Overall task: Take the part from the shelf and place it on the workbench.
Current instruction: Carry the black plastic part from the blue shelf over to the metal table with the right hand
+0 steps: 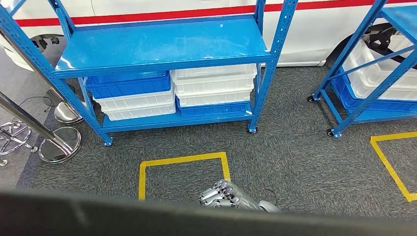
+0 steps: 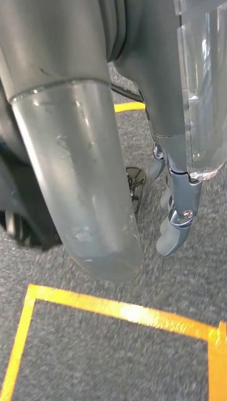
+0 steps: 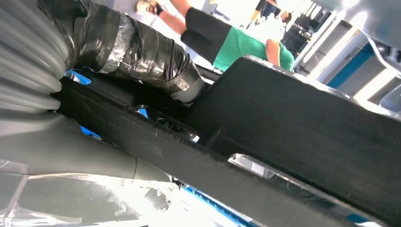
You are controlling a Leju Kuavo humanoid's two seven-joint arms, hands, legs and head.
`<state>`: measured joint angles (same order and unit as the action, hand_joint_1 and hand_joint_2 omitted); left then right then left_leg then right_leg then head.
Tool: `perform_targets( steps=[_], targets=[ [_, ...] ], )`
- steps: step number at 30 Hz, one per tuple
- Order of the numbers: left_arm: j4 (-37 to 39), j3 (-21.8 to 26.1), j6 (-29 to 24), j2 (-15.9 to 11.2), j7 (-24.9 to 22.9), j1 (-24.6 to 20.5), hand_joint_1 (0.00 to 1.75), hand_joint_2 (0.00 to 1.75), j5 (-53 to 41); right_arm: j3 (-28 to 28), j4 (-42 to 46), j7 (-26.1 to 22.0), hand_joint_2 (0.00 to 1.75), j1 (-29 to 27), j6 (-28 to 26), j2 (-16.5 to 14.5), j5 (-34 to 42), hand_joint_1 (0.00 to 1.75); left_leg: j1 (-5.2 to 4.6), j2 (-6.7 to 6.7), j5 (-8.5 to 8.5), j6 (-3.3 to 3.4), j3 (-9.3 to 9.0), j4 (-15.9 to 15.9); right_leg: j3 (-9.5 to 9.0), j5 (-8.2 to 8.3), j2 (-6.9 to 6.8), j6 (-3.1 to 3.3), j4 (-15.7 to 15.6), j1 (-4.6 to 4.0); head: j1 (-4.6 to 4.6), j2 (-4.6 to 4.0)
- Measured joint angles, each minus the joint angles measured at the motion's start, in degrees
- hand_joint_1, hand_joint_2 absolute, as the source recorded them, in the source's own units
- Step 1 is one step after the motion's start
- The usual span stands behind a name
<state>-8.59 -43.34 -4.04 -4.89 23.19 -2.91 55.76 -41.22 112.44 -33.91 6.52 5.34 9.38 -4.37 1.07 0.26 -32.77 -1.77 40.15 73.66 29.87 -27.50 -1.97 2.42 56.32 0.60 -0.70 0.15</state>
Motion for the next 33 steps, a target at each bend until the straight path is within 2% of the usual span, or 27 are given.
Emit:
perform_targets(
  steps=[3, 4, 5, 7, 8, 9, 10, 12, 14, 15, 16, 17, 18, 19, 20, 21, 22, 24, 25, 27, 28, 30, 31, 32, 33],
  targets=[
    [0.0, 0.0, 0.0, 0.0, 0.0, 0.0, 0.00, 0.00, 0.1, -0.1, -0.1, 0.3, 1.75, 0.0, 0.4, 0.0, 0.3, 1.75, 0.17, 0.04, 0.95, -0.19, -0.71, -1.1, 0.15, -0.05, -0.19, -0.07, 0.2, 0.09, 0.00, 0.00],
    [0.0, 0.0, 0.0, 0.0, 0.1, 0.1, 0.00, 0.00, 0.1, -0.1, -0.2, 0.5, 1.75, 0.1, 0.7, 0.0, 0.6, 1.75, 0.29, 0.11, 1.93, -0.32, -1.60, -2.6, 0.25, -0.12, -0.36, -0.18, 0.4, 0.18, 0.00, 0.00],
    [0.0, 0.0, -0.1, 0.0, 0.1, 0.0, 0.00, 0.00, 0.3, -0.3, -0.8, 1.2, 1.75, 0.3, 1.9, 0.0, 1.5, 1.75, 0.17, 0.89, 3.38, -0.26, -3.83, -6.6, 0.44, -0.35, -0.86, -0.65, 0.8, 0.23, 0.00, 0.00],
    [0.0, 0.0, -0.1, 0.0, 0.1, -0.2, 0.00, 0.00, 0.6, -0.6, -2.2, 2.8, 1.75, 1.0, 5.0, 0.1, 3.4, 1.75, -0.17, 2.11, 5.49, 0.29, -7.46, -13.5, 0.69, -0.72, -2.07, -1.63, 1.7, 0.19, 0.01, 0.00],
    [0.0, 0.0, -0.1, 0.0, 0.1, -0.2, 0.00, 0.00, 0.8, -0.9, -3.2, 3.5, 1.75, 1.5, 6.9, 0.1, 4.2, 1.75, -0.43, 2.51, 5.92, 0.83, -8.60, -15.9, 0.75, -0.84, -2.74, -2.17, 2.0, 0.13, 0.01, 0.00],
    [0.0, 0.0, -0.1, 0.0, 0.1, -0.1, 0.00, 0.00, 0.8, -1.2, -3.9, 3.8, 1.75, 2.1, 8.3, 0.1, 4.3, 1.75, -0.35, 2.05, 5.97, 1.36, -8.42, -16.1, 0.74, -0.96, -2.97, -2.47, 2.0, 0.15, 0.01, 0.00],
    [0.0, 0.0, -0.1, 0.0, 0.1, -0.1, 0.00, 0.00, 0.8, -1.7, -4.6, 4.0, 1.75, 2.6, 9.6, 0.2, 4.4, 1.75, -0.30, 1.55, 6.11, 1.90, -8.31, -16.2, 0.91, -1.47, -2.54, -2.76, 2.5, 0.26, 0.02, 0.00],
    [0.0, -0.1, -0.2, 0.0, -0.1, -0.2, 0.00, 0.00, 0.7, -2.8, -6.0, 4.0, 1.75, 3.3, 11.3, 0.1, 4.7, 1.75, -0.17, 0.61, 6.55, 2.92, -8.07, -16.5, 2.57, -4.23, -0.49, -3.08, 6.3, 0.49, 0.02, 0.00],
    [0.0, -0.2, -0.3, 0.0, -0.2, -0.4, 0.00, 0.00, 0.7, -3.8, -7.1, 3.8, 1.75, 3.6, 12.2, 0.1, 5.4, 1.75, -0.40, -0.49, 6.83, 3.46, -7.66, -16.4, 6.09, -7.97, 1.27, -2.99, 13.9, 0.51, 0.02, 0.00],
    [0.0, -0.2, -0.4, 0.0, -0.2, -0.4, 0.00, 0.00, 0.7, -4.1, -7.7, 3.8, 1.75, 3.6, 12.5, 0.1, 5.9, 1.75, -0.57, -1.12, 6.92, 3.60, -7.51, -16.4, 7.66, -8.94, 1.57, -2.90, 17.1, 0.48, 0.02, 0.00],
    [0.0, -0.3, -0.4, 0.0, -0.2, -0.4, 0.00, 0.00, 0.7, -4.4, -8.1, 3.8, 1.75, 3.7, 12.8, 0.1, 6.3, 1.75, -0.74, -1.82, 6.98, 3.68, -7.41, -16.3, 8.46, -8.81, 1.69, -2.74, 18.6, 0.43, 0.02, 0.00],
    [0.0, -0.3, -0.4, 0.0, -0.2, -0.3, 0.00, 0.00, 0.7, -4.6, -8.4, 3.8, 1.75, 3.9, 13.1, 0.1, 6.6, 1.75, -0.90, -2.53, 7.01, 3.71, -7.37, -16.2, 8.15, -7.48, 1.83, -2.47, 17.8, 0.33, 0.02, 0.00],
    [0.0, -0.4, -0.2, 0.0, -0.2, -0.3, 0.00, 0.00, 0.7, -4.9, -8.6, 3.8, 1.75, 4.2, 13.5, 0.0, 6.8, 1.75, -1.05, -3.26, 7.02, 3.72, -7.40, -16.1, 6.83, -5.26, 2.20, -2.07, 14.8, 0.18, 0.02, 0.00],
    [0.0, -0.4, 0.1, 0.0, -0.2, -0.3, 0.00, 0.00, 0.8, -5.1, -8.8, 3.8, 1.75, 4.6, 13.8, 0.0, 6.9, 1.75, -1.13, -3.97, 7.02, 3.71, -7.39, -16.0, 5.09, -3.13, 3.22, -1.54, 10.9, 0.03, 0.02, 0.00],
    [0.0, -0.5, 0.4, 0.1, -0.2, -0.4, 0.00, 0.00, 0.8, -5.4, -9.0, 3.9, 1.75, 4.9, 14.1, 0.0, 6.9, 1.75, -1.27, -4.61, 7.04, 3.61, -7.29, -15.7, 3.56, -1.50, 4.42, -1.10, 7.4, -0.02, 0.02, 0.00],
    [0.0, -0.6, 0.7, 0.2, -0.2, -0.5, 0.00, 0.00, 0.9, -5.6, -9.1, 3.9, 1.75, 5.2, 14.3, 0.0, 7.0, 1.75, -1.27, -5.21, 7.12, 3.41, -7.04, -15.6, 2.53, -0.71, 5.39, -0.89, 4.9, -0.08, 0.02, 0.00],
    [0.0, -0.6, 0.9, 0.2, -0.2, -0.5, 0.00, 0.00, 1.0, -5.9, -9.3, 4.0, 1.75, 5.5, 14.5, 0.0, 7.0, 1.75, -1.16, -5.76, 7.25, 3.12, -6.73, -15.5, 2.13, -0.64, 6.02, -0.82, 3.8, -0.12, 0.02, 0.00],
    [0.0, -0.7, 1.0, 0.2, -0.2, -0.4, 0.00, 0.00, 1.1, -6.3, -9.5, 4.0, 1.75, 5.8, 14.5, -0.1, 7.0, 1.75, -1.02, -6.82, 7.61, 2.37, -6.22, -15.6, 2.01, -0.58, 5.31, -1.00, 3.0, 0.01, 0.04, 0.00],
    [0.0, -0.7, 1.0, 0.2, -0.2, -0.2, 0.00, 0.00, 1.1, -6.4, -9.6, 4.0, 1.75, 6.0, 14.6, -0.2, 7.0, 1.75, -1.08, -6.45, 7.46, 2.03, -6.00, -15.4, 1.90, -0.34, 4.71, -0.95, 2.6, 0.17, 0.04, 0.00],
    [0.0, -0.7, 1.1, 0.1, -0.2, -0.1, 0.00, 0.00, 1.1, -6.6, -9.8, 4.0, 1.75, 6.2, 14.6, -0.5, 7.0, 1.75, -1.18, -3.94, 5.46, 1.28, -4.57, -12.5, 1.67, 0.16, 3.24, -0.75, 1.8, 0.55, 0.03, 0.00],
    [0.0, -0.7, 1.1, 0.2, -0.2, -0.3, 0.00, 0.00, 1.1, -6.7, -9.8, 4.0, 1.75, 6.3, 14.6, -0.6, 7.0, 1.75, -1.03, -2.30, 3.61, 0.89, -3.10, -9.3, 1.66, 0.25, 2.43, -0.67, 1.7, 0.46, 0.03, 0.00],
    [0.0, -0.7, 1.1, 0.1, -0.2, -0.5, 0.00, 0.00, 1.1, -7.1, -10.0, 4.1, 1.75, 6.3, 14.6, -0.6, 7.0, 1.75, -0.59, -0.91, 0.36, 0.14, 0.29, -1.9, 1.90, 0.25, 0.74, -0.61, 1.9, 0.38, 0.03, 0.00],
    [0.0, -0.7, 1.1, 0.1, -0.2, -0.4, 0.00, 0.00, 1.1, -7.2, -10.1, 4.1, 1.75, 6.3, 14.6, -0.6, 7.0, 1.75, -0.36, -0.70, -0.02, -0.13, 1.12, 0.0, 2.03, 0.22, -0.07, -0.63, 2.0, 0.37, 0.04, 0.00],
    [0.0, -0.7, 1.1, 0.1, -0.3, -0.3, 0.00, 0.00, 1.1, -7.4, -10.2, 4.1, 1.75, 6.3, 14.6, -0.6, 7.0, 1.75, -0.16, -0.51, 0.74, -0.34, 0.77, -0.4, 2.13, 0.17, -0.82, -0.68, 2.1, 0.39, 0.03, 0.00],
    [0.0, -0.7, 1.1, 0.1, -0.3, -0.3, 0.00, 0.00, 1.1, -7.5, -10.2, 4.1, 1.75, 6.3, 14.6, -0.6, 7.0, 1.75, -0.01, -0.16, 2.39, -0.46, -0.80, -3.1, 2.17, 0.09, -1.50, -0.79, 2.3, 0.42, 0.03, 0.00]
  ],
)
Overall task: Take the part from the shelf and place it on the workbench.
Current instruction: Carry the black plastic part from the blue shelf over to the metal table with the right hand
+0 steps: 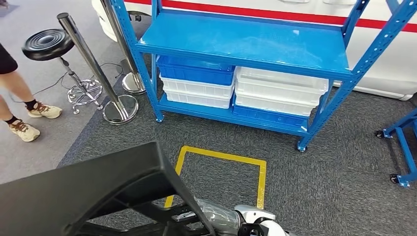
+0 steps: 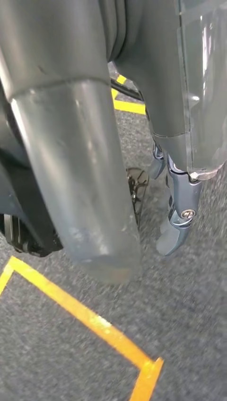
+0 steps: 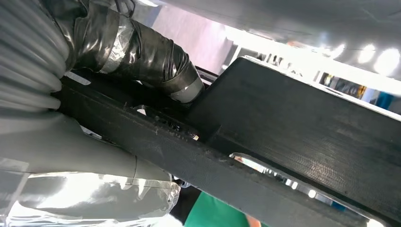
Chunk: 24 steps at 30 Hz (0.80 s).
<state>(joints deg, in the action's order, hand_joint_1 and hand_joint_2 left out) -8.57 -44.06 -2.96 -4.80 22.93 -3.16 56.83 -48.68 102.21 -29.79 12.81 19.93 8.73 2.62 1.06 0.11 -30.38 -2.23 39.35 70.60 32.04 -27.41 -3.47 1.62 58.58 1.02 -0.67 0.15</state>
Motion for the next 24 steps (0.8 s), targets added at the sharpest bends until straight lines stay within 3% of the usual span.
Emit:
perform_targets(
  steps=[2, 3, 4, 7, 9, 11, 12, 13, 14, 15, 17, 18, 20, 22, 24],
  targets=[
    [0.0, 0.0, 0.0, -0.1, 0.0, 0.0, 0.00, 0.00, 0.0, 0.0, 0.0, 0.0, 1.75, 0.1, 0.0, 0.0, 0.0, 1.75, -0.09, 2.18, 3.13, 0.17, -4.52, -8.1, -0.07, -0.24, -1.17, -0.39, 0.2, -0.14, 0.00, 0.00],
    [0.0, 0.0, 0.0, -0.1, 0.0, -0.1, 0.00, 0.00, 0.0, -0.1, 0.0, 0.0, 1.75, 0.1, 0.0, 0.0, 0.0, 1.75, -0.27, 3.03, 3.89, 0.60, -5.98, -10.9, -0.12, -0.32, -1.68, -0.66, 0.3, -0.27, 0.00, 0.00],
    [0.0, 0.0, 0.0, -0.1, 0.0, -0.2, 0.00, 0.00, 0.0, -0.1, 0.0, 0.0, 1.75, 0.2, 0.0, 0.0, 0.0, 1.75, -0.48, 3.57, 4.09, 1.10, -6.63, -12.3, -0.17, -0.36, -2.15, -0.94, 0.4, -0.43, 0.02, 0.00],
    [0.0, 0.0, 0.0, -0.1, 0.0, 0.1, 0.00, 0.00, 0.0, -0.1, 0.0, 0.0, 1.75, 0.3, 0.0, 0.0, 0.0, 1.75, -0.64, 2.12, 4.48, 2.60, -6.40, -12.9, -0.38, -0.49, -2.97, -1.91, 0.4, -0.47, 0.02, -0.01],
    [0.0, 0.0, 0.0, -0.1, 0.0, 0.1, 0.00, 0.00, 0.0, -0.1, 0.0, 0.0, 1.75, 0.3, 0.0, -0.1, 0.0, 1.75, -0.42, 1.01, 5.07, 3.50, -6.41, -13.4, 0.58, -2.63, -0.63, -2.36, 3.0, -0.26, 0.03, -0.01],
    [0.0, 0.0, 0.0, -0.1, 0.0, -0.1, 0.00, 0.00, 0.0, -0.1, -0.1, 0.0, 1.75, 0.3, -0.1, 0.0, 0.0, 1.75, -0.39, -0.15, 5.45, 4.07, -6.14, -13.5, 3.65, -6.61, 2.35, -2.45, 9.8, -0.11, 0.03, 0.00],
    [0.0, 0.0, 0.0, -0.1, 0.0, -0.2, 0.00, 0.00, 0.0, -0.1, -0.2, 0.0, 1.75, 0.2, -0.1, 0.0, 0.0, 1.75, -0.48, -0.81, 5.53, 4.19, -5.98, -13.5, 5.34, -8.08, 2.95, -2.48, 13.4, -0.12, 0.03, 0.00],
    [0.0, 0.0, 0.0, -0.1, 0.0, -0.1, 0.00, 0.00, 0.0, -0.2, -0.3, 0.1, 1.75, 0.2, -0.1, 0.0, 0.0, 1.75, -0.58, -1.53, 5.59, 4.25, -5.87, -13.4, 6.42, -8.53, 3.21, -2.49, 15.6, -0.15, 0.03, 0.00],
    [0.0, 0.0, 0.0, -0.1, 0.0, 0.0, 0.00, 0.00, 0.0, -0.2, -0.4, 0.1, 1.75, 0.2, -0.1, 0.0, 0.0, 1.75, -0.66, -2.29, 5.61, 4.26, -5.80, -13.3, 6.56, -7.84, 3.34, -2.45, 15.9, -0.16, 0.03, 0.00],
    [0.0, 0.0, 0.0, -0.1, 0.0, 0.0, 0.00, 0.00, 0.0, -0.3, -0.4, 0.1, 1.75, 0.2, -0.1, 0.0, 0.0, 1.75, -0.70, -3.09, 5.60, 4.23, -5.78, -13.2, 5.61, -6.11, 3.53, -2.33, 14.0, -0.16, 0.03, 0.00],
    [0.0, 0.0, 0.1, -0.1, 0.0, 0.0, 0.00, 0.00, 0.1, -0.4, -0.5, 0.1, 1.75, 0.3, 0.0, 0.0, -0.1, 1.75, -0.77, -4.60, 5.50, 3.99, -5.63, -12.6, 2.15, -2.26, 5.42, -1.88, 6.7, -0.11, 0.03, 0.00],
    [0.0, 0.0, 0.3, -0.1, 0.0, -0.1, 0.00, 0.00, 0.1, -0.5, -0.5, 0.1, 1.75, 0.4, 0.1, 0.0, -0.1, 1.75, -0.77, -5.32, 5.47, 3.74, -5.38, -12.3, 0.82, -1.22, 6.57, -1.71, 3.7, -0.07, 0.03, 0.00],
    [0.0, 0.0, 0.7, -0.1, 0.1, -0.1, 0.00, 0.00, 0.3, -0.7, -0.5, 0.1, 1.75, 0.4, 0.1, 0.0, -0.2, 1.75, -0.61, -6.52, 5.62, 2.99, -4.75, -12.0, 0.02, -1.06, 7.83, -1.49, 1.4, -0.20, 0.02, 0.00],
    [0.0, 0.0, 1.2, -0.3, 0.1, 0.2, 0.00, 0.00, 0.6, -0.9, -0.5, 0.2, 1.75, 0.5, 0.0, 0.0, -0.3, 1.75, -0.36, -7.24, 5.84, 2.22, -4.34, -12.1, -0.04, -0.78, 6.68, -1.10, 1.0, -0.21, 0.02, 0.00],
    [0.1, -0.1, 1.6, -0.6, 0.3, 0.4, 0.00, 0.00, 1.1, -1.0, -0.5, 0.2, 1.75, 0.5, -0.2, 0.0, -0.3, 1.75, -0.45, -5.09, 4.54, 1.62, -3.31, -10.2, -0.30, -0.39, 5.26, -0.44, 0.3, 0.07, 0.02, 0.00]
  ],
)
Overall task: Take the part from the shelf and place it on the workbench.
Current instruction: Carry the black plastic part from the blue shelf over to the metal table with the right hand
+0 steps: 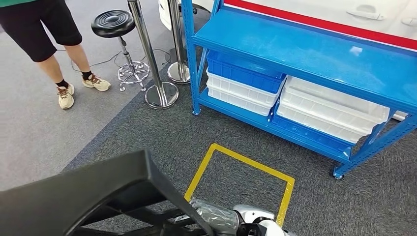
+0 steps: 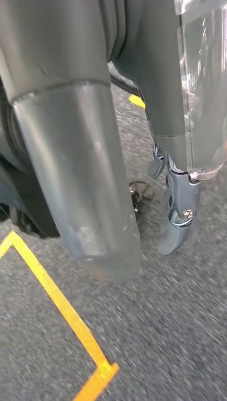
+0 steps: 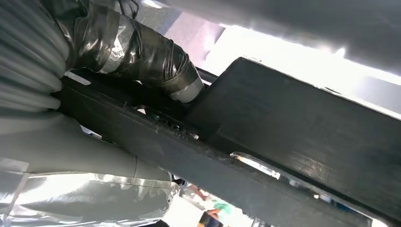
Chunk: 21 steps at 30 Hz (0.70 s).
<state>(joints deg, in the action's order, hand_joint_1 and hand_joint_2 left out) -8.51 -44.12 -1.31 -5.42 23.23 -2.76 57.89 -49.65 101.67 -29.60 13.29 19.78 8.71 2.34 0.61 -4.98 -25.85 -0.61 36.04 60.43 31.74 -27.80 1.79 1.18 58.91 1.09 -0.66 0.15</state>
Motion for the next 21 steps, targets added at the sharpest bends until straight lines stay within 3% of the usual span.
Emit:
perform_targets(
  steps=[2, 4, 5, 6, 9, 11, 13, 15, 17, 19, 20, 21],
  targets=[
    [0.0, 0.0, -0.2, -0.2, 0.3, -0.3, 0.00, 0.00, 0.1, 0.0, 0.0, 0.0, 1.75, -0.2, -0.1, 0.0, 0.0, 1.75, 0.02, 3.23, -3.41, -0.56, 2.89, 6.1, -0.09, 0.12, -1.66, 0.40, -0.3, -0.01, -0.01, 0.00],
    [0.0, 0.0, -0.2, -0.4, 0.6, -0.4, 0.00, 0.00, -0.3, 0.0, -0.2, 0.2, 1.75, -0.4, -0.1, 0.0, 0.0, 1.75, 0.27, 4.39, -5.90, -1.05, 5.85, 12.5, -0.01, 0.06, -3.41, 0.47, -0.2, -0.16, -0.01, 0.00],
    [0.0, -0.2, 0.1, -0.4, 0.7, -0.4, 0.00, 0.00, -0.7, -0.1, -0.4, 0.4, 1.75, -0.4, 0.1, 0.0, 0.0, 1.75, 0.38, 4.60, -5.75, -1.20, 6.17, 13.4, 0.01, 0.01, -4.21, 0.47, -0.2, -0.18, -0.01, 0.00],
    [0.0, -0.5, 0.7, -0.4, 0.8, -0.3, 0.00, 0.00, -1.1, -0.2, -0.7, 0.7, 1.75, -0.3, 0.2, 0.0, 0.0, 1.75, 0.45, 4.84, -4.52, -1.26, 5.25, 11.8, -0.01, -0.05, -4.94, 0.40, -0.2, -0.18, -0.01, 0.00],
    [0.0, -1.3, 2.1, -0.4, 1.0, -0.5, 0.00, 0.00, -2.1, -0.6, -2.1, 1.2, 1.75, 0.7, 0.7, 0.0, -0.4, 1.75, 0.20, 7.57, -0.01, -0.63, -0.82, 0.6, -0.33, -0.39, -6.84, -0.14, -0.1, -0.40, -0.01, 0.00],
    [0.0, -1.8, 2.4, -0.4, 1.0, -0.7, 0.00, 0.00, -2.2, -0.9, -2.8, 1.3, 1.75, 1.2, 0.8, -0.1, -0.6, 1.75, -0.23, 8.37, 0.50, 0.27, -2.21, -2.3, -0.51, -0.53, -7.84, -0.71, -0.2, -0.67, 0.00, 0.00],
    [0.0, -2.2, 2.4, -0.4, 1.1, -0.5, 0.00, 0.00, -2.3, -1.1, -3.5, 1.3, 1.75, 1.7, 0.8, -0.1, -0.7, 1.75, -0.25, 7.13, 0.80, 1.09, -2.09, -2.5, -0.74, -0.62, -8.45, -1.38, -0.3, -0.68, -0.01, 0.00],
    [0.0, -2.3, 2.4, -0.4, 1.1, -0.4, 0.00, 0.00, -2.3, -1.2, -3.9, 1.3, 1.75, 2.0, 0.8, -0.1, -0.7, 1.75, -0.02, 6.05, 1.20, 1.85, -2.21, -3.0, -0.36, -1.94, -6.43, -1.92, 1.1, -0.45, 0.00, 0.00],
    [0.0, -2.4, 2.4, -0.4, 1.1, -0.6, 0.00, 0.00, -2.3, -1.3, -4.3, 1.3, 1.75, 2.0, 0.8, -0.1, -0.7, 1.75, 0.05, 4.94, 1.47, 2.40, -2.20, -3.3, 2.29, -5.46, -3.24, -2.09, 7.0, -0.24, 0.00, 0.00],
    [0.0, -2.5, 2.4, -0.4, 1.1, -0.8, 0.00, 0.00, -2.3, -1.4, -4.8, 1.3, 1.75, 2.0, 0.8, -0.1, -0.7, 1.75, -0.05, 3.60, 1.54, 2.61, -2.03, -3.2, 5.90, -8.35, -2.10, -2.14, 14.2, -0.25, 0.00, 0.00],
    [0.0, -2.6, 2.4, -0.4, 1.1, -0.7, 0.00, 0.00, -2.3, -1.5, -5.0, 1.3, 1.75, 2.0, 0.8, 0.0, -0.7, 1.75, -0.10, 2.85, 1.55, 2.63, -1.99, -3.1, 6.76, -8.25, -1.95, -2.15, 15.7, -0.28, 0.00, 0.00],
    [0.0, -2.7, 2.4, -0.4, 1.1, -0.7, 0.00, 0.00, -2.3, -1.5, -5.2, 1.3, 1.75, 2.0, 0.8, 0.0, -0.7, 1.75, -0.13, 2.08, 1.54, 2.60, -1.98, -3.0, 6.61, -7.05, -1.84, -2.13, 15.2, -0.26, 0.00, 0.00]
  ],
)
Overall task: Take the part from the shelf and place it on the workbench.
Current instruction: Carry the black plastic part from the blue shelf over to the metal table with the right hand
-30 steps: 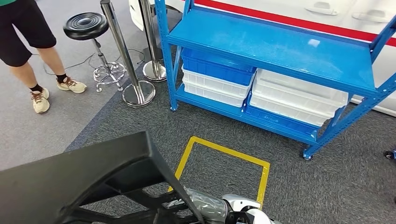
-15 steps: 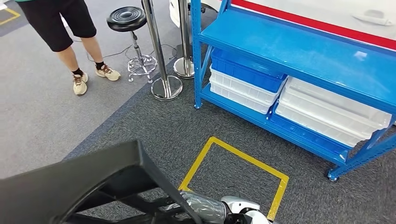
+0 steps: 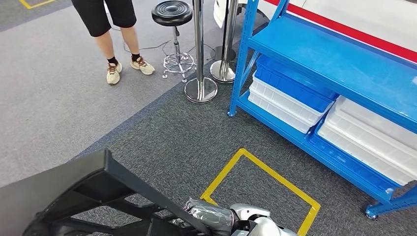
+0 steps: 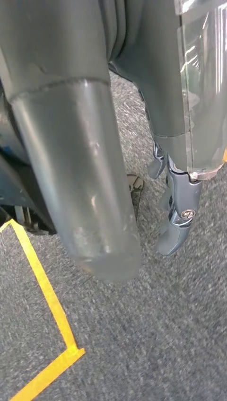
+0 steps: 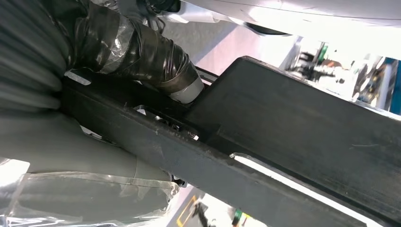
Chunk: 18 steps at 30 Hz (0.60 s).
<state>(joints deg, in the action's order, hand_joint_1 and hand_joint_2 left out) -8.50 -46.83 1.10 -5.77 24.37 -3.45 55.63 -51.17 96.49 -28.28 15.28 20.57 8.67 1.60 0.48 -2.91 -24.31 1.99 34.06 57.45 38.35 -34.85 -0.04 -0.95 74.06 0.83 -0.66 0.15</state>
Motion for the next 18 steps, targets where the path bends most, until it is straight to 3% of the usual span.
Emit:
perform_targets(
  steps=[1, 3, 5, 6, 8, 9, 11, 13, 15, 16, 18],
  targets=[
    [0.0, -0.1, 0.0, 0.0, 0.0, 0.0, 0.00, 0.00, 0.0, 0.0, -0.1, 0.0, 1.75, 0.0, 0.0, 0.0, 0.0, 1.75, 0.00, -0.82, -0.05, -0.08, 0.01, 0.2, -1.23, 2.13, 0.36, 0.09, -2.8, 0.05, 0.00, 0.00],
    [0.0, -0.3, 0.1, 0.0, 0.0, 0.0, 0.00, 0.00, 0.0, -0.1, -0.2, 0.0, 1.75, 0.1, 0.0, 0.0, 0.0, 1.75, 0.02, -2.26, -0.25, -0.40, 0.18, 0.8, -4.36, 5.64, 2.70, 0.38, -9.8, 0.27, 0.00, 0.00],
    [0.0, -0.4, 0.3, 0.1, 0.0, -0.1, 0.00, 0.00, 0.0, -0.2, -0.2, 0.0, 1.75, 0.3, 0.1, 0.0, -0.2, 1.75, -0.10, -3.28, -0.39, -0.84, 0.64, 1.4, -5.86, 6.46, 5.01, 0.53, -13.4, 0.47, -0.01, 0.00],
    [0.0, -0.5, 0.4, 0.1, 0.0, -0.2, 0.00, 0.00, 0.0, -0.3, -0.3, 0.0, 1.75, 0.4, 0.1, 0.0, -0.4, 1.75, -0.04, -3.73, -0.32, -1.14, 0.90, 1.4, -5.91, 6.29, 5.20, 0.58, -13.6, 0.38, -0.01, 0.00],
    [0.0, -0.7, 0.6, 0.1, -0.2, -0.1, 0.00, 0.00, 0.0, -0.7, -0.4, 0.2, 1.75, 0.7, 0.2, 0.1, -1.1, 1.75, 0.27, -4.97, 0.00, -1.94, 1.37, 1.3, -5.95, 6.46, 4.25, 0.99, -14.0, 0.21, -0.01, 0.00],
    [0.0, -0.9, 0.7, 0.1, -0.3, 0.1, 0.00, 0.00, 0.0, -0.9, -0.4, 0.3, 1.75, 0.9, 0.1, 0.1, -1.4, 1.75, 0.34, -4.67, -0.03, -2.28, 1.54, 1.5, -6.09, 6.63, 3.51, 1.34, -14.3, 0.22, -0.01, 0.00],
    [0.0, -1.0, 0.7, 0.1, -0.5, 0.1, 0.00, 0.00, 0.0, -1.1, -0.4, 0.4, 1.75, 1.1, -0.2, 0.1, -1.7, 1.75, 0.22, -1.87, -1.56, -2.75, 2.84, 4.0, -6.42, 6.91, 1.92, 2.03, -14.8, 0.37, -0.02, 0.00],
    [0.0, -1.1, 0.7, 0.1, -0.5, -0.1, 0.00, 0.00, 0.0, -1.3, -0.5, 0.4, 1.75, 1.1, -0.4, 0.1, -1.8, 1.75, 0.21, 1.43, -4.96, -3.12, 6.06, 10.7, -6.49, 6.89, 0.12, 2.42, -15.0, 0.10, -0.02, 0.00],
    [0.0, -1.1, 0.8, 0.1, -0.4, -0.1, 0.00, 0.00, 0.1, -1.5, -0.6, 0.4, 1.75, 1.0, -0.6, 0.2, -1.8, 1.75, 0.30, 2.40, -6.86, -3.37, 8.73, 16.3, -6.44, 6.75, -1.70, 2.56, -14.9, -0.09, -0.01, 0.00],
    [0.0, -1.2, 0.8, 0.0, -0.3, 0.0, 0.00, 0.00, 0.2, -1.5, -0.6, 0.3, 1.75, 1.0, -0.7, 0.3, -1.8, 1.75, 0.31, 2.58, -6.34, -3.39, 8.66, 16.3, -6.46, 6.67, -2.49, 2.57, -14.9, -0.13, -0.02, 0.00],
    [0.0, -1.2, 0.6, -0.5, 0.4, 0.2, 0.00, 0.00, 0.3, -1.6, -0.4, 0.1, 1.75, 1.0, -0.9, 0.4, -1.8, 1.75, 0.23, 3.48, -3.10, -3.12, 5.30, 10.5, -6.66, 6.47, -3.90, 2.46, -14.9, -0.18, -0.02, 0.00]
  ],
)
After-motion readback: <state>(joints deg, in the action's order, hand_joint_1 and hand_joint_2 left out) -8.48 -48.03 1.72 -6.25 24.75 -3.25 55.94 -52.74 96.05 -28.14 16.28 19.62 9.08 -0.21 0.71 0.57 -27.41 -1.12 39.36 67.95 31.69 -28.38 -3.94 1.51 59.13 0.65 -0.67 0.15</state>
